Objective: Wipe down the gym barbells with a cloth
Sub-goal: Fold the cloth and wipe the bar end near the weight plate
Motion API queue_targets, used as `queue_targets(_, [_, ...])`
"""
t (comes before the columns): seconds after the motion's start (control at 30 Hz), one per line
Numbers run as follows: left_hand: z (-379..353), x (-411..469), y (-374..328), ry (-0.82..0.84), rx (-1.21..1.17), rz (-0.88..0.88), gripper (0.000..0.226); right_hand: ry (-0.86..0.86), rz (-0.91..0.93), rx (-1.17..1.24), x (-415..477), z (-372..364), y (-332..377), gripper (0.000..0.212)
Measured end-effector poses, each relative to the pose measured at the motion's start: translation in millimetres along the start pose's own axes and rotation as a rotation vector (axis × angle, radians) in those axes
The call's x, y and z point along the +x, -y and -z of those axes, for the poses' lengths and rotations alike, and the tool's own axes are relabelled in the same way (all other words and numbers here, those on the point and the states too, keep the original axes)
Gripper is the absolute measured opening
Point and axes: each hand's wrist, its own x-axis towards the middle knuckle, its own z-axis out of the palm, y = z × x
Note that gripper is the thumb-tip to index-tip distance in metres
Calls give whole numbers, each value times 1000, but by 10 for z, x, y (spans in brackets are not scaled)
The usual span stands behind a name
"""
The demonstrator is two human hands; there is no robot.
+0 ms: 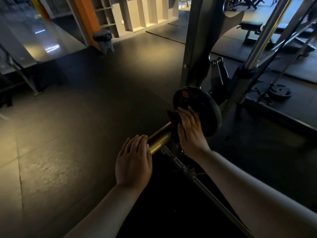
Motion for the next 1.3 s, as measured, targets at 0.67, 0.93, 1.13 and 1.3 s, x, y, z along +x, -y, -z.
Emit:
queue_targets(0.67, [218, -90, 180, 150, -207, 51, 43, 21, 295, -127, -186, -229, 193, 51])
queue_targets(0.93, [146, -302, 263, 126, -252, 199, 54, 101, 509, -146, -552, -527, 693, 56])
queue_targets(1.13, [125, -374, 281, 81, -318, 186, 52, 6, 109, -164, -239, -287, 655, 56])
queue_targets(1.3, [112, -370, 262, 94, -338, 226, 56, 85, 393, -149, -729, -568, 760, 57])
